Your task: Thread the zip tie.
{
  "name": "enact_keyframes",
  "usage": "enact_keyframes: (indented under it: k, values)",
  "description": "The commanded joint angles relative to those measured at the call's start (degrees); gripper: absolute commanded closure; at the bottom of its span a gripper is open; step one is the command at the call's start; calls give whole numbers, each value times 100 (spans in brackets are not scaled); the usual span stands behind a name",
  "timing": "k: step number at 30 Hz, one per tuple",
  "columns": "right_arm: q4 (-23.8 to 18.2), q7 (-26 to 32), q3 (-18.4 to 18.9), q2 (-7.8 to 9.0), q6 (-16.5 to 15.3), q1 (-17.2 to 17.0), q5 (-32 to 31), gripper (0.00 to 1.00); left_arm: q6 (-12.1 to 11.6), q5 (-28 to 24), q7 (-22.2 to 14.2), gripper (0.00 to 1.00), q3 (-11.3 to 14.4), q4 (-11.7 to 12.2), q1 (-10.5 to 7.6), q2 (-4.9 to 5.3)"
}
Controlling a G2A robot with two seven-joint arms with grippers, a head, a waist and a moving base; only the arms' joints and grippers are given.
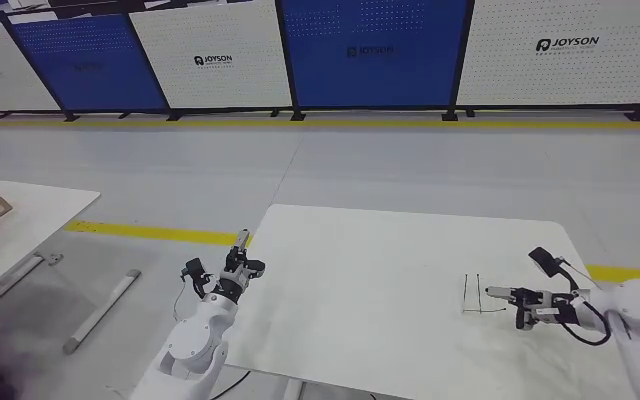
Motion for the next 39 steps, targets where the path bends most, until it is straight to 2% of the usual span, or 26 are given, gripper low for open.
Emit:
enact_keyframes:
  k: [1, 6, 14, 15, 16, 17, 23, 30, 39]
  values:
    - [-3, 0, 2, 0, 0, -2, -2, 0, 0, 0, 0, 0, 0, 0, 0, 0]
    - [71, -94, 10, -5, 41, -13, 70, 0, 0, 0, 0, 0, 0, 0, 0, 0]
    - [464, -271, -256, -39, 173, 268, 28, 0, 0, 0, 0, 0, 0, 0, 0, 0]
    - [508, -272, -275, -40, 162, 298, 30, 27, 0, 0, 0, 0, 0, 0, 0, 0]
    - [556, -262, -292, -37, 154, 332, 23, 48, 0, 0, 0, 0, 0, 0, 0, 0]
    - [580, -271, -307, -31, 167, 354, -26, 54, 0, 0, 0, 0, 0, 0, 0, 0]
    - [574, -291, -341, 10, 257, 388, -174, 63, 0, 0, 0, 0, 0, 0, 0, 0]
    - [475, -195, -367, 60, 333, 349, -247, 62, 0, 0, 0, 0, 0, 0, 0, 0]
    - [432, -231, -475, 91, 470, 333, -354, 69, 0, 0, 0, 0, 0, 0, 0, 0]
